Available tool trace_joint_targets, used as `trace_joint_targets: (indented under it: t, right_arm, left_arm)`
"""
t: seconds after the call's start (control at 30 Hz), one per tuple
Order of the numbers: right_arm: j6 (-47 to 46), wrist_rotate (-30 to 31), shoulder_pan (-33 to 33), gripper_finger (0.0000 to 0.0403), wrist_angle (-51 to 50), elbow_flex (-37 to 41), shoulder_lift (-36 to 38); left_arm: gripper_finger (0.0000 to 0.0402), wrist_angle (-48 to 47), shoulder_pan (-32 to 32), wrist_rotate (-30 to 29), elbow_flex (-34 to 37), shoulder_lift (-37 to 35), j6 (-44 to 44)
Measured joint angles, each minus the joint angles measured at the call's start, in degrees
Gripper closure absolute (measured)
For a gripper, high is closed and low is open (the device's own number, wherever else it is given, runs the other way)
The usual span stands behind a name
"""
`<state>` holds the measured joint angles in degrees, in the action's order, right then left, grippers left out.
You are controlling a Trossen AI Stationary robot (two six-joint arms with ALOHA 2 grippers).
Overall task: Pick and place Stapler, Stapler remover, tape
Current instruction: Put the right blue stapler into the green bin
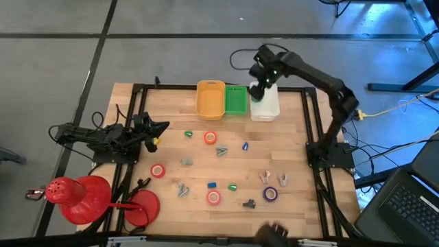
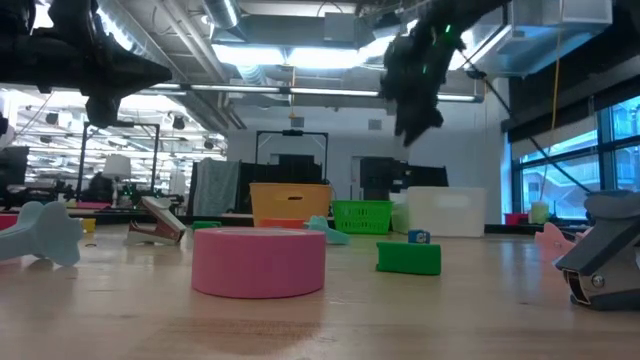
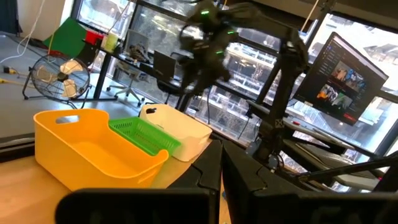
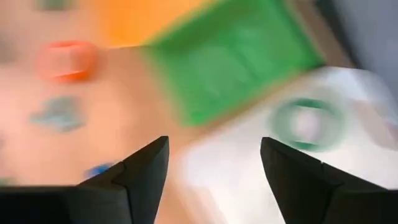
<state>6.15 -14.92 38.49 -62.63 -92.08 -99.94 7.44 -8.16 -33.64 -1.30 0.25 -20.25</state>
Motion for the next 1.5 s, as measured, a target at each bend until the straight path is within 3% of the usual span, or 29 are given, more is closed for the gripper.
trace_joint_targets:
  t: [0.1, 0.23, 0.47, 0.6, 0.73, 1.13, 1.5]
  right_arm:
    - [-2.69, -6.02, -6.6, 0.0152, 2.26, 4.67, 5.92]
    - [-7.14, -6.05, -16.79, 0.0156, 7.69, 11.84, 13.34]
    - [-14.53, 1.93, -32.42, 0.0164, 17.37, 21.92, 19.58]
    - [-6.67, 11.52, -37.77, 0.0167, 19.28, 26.97, 18.43]
    - [3.91, 18.91, -39.22, 0.0167, 20.28, 31.35, 15.84]
    - [45.18, 19.44, -39.15, 0.0167, 23.69, 32.5, 8.32]
    - [55.85, 21.48, -36.94, 0.0167, 29.67, 32.48, -2.8]
  left_arm:
    - [0.0398, 0.0, 0.02, -0.4, 0.0, 0.0, 0.72]
    - [0.0398, -0.02, 0.0, -0.4, 0.0, 0.0, 1.36]
    - [0.0398, -1.09, 0.01, -0.32, 0.0, 0.0, 1.51]
    - [0.0398, -2.09, 0.01, -0.3, 0.01, 0.0, 1.53]
    - [0.0398, -2.13, 0.0, -0.24, 0.02, 0.0, 0.38]
    - [0.0398, -2.12, 0.0, 0.21, 0.02, 0.0, -0.11]
    - [0.0398, -2.12, 0.01, 0.21, 0.02, 0.0, 0.0]
